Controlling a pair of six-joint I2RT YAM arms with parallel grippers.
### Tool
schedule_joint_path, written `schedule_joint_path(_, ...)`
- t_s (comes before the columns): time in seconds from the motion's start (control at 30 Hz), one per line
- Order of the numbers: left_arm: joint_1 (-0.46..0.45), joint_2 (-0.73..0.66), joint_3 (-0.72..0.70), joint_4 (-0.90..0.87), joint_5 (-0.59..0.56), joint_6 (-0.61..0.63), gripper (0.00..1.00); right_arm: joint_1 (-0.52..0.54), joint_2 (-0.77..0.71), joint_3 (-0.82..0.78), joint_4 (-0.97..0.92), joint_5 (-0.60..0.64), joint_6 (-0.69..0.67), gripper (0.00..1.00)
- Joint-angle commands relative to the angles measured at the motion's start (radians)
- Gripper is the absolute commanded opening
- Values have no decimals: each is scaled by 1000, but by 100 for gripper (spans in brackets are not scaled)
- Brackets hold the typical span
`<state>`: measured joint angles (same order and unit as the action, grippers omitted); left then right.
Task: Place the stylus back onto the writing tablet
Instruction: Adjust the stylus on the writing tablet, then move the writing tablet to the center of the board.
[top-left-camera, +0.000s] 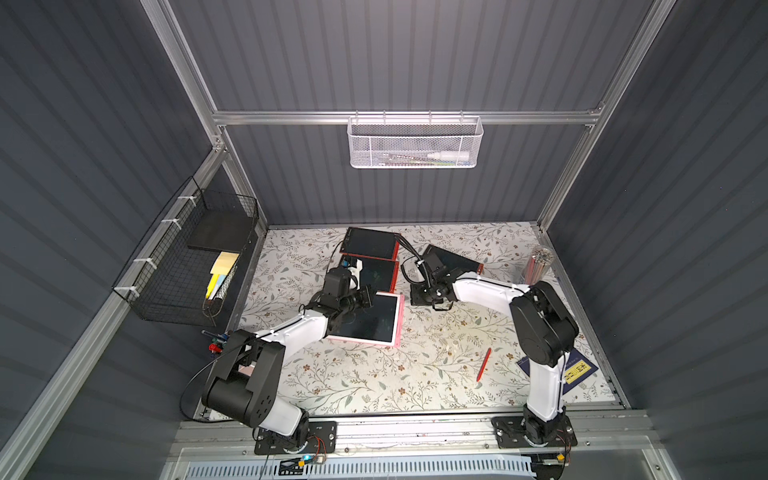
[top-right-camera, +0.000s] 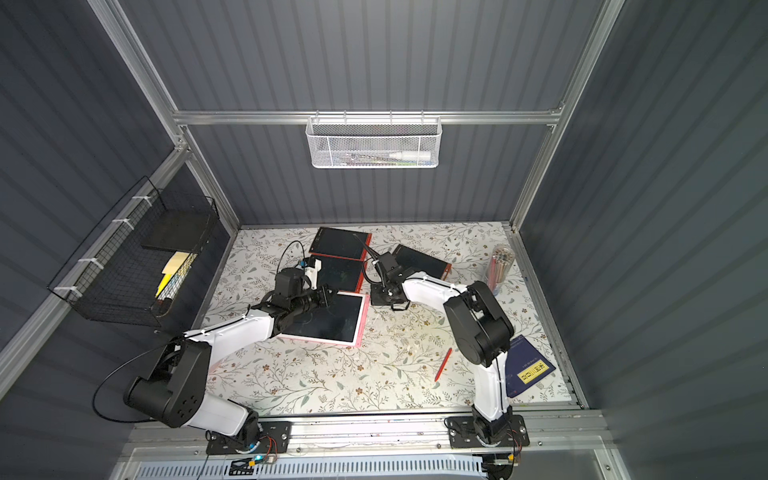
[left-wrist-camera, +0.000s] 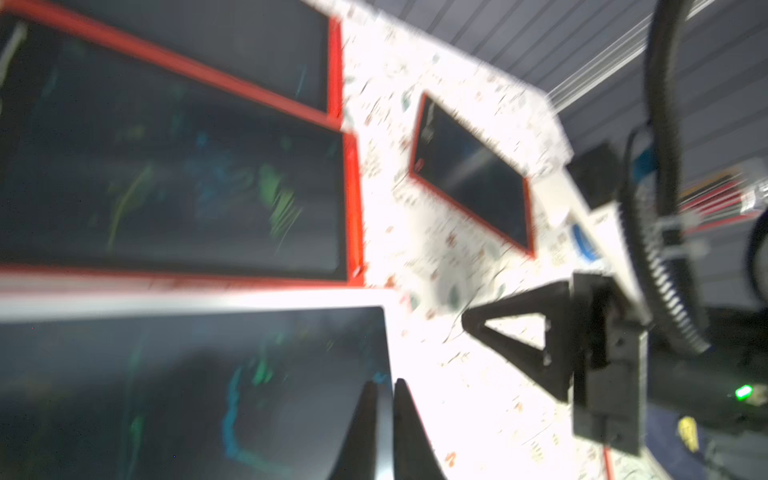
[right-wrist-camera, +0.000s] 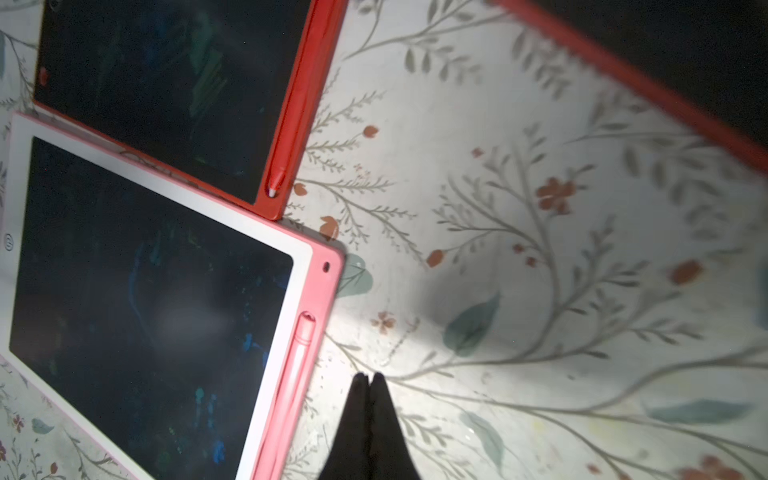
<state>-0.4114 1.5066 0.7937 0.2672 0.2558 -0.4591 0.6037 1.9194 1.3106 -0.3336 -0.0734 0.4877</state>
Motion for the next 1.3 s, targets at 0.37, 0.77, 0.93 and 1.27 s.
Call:
schedule_joint_path(0.37,2,127,446,27,155,163,68,-72,-222,-145,-83,108,-38,14)
schedule_joint_path(0.77,0,204,649,107,209,209,99,-159,-199,-95,-181,229,31,16)
schedule_joint_path(0.93,0,175,615,188,249,244,99,-211,-155,-45,-205,251,68,16)
schedule_joint_path(1.27,0,132,540,198,226,260,99,-288,-14,95,-269,317,72,16)
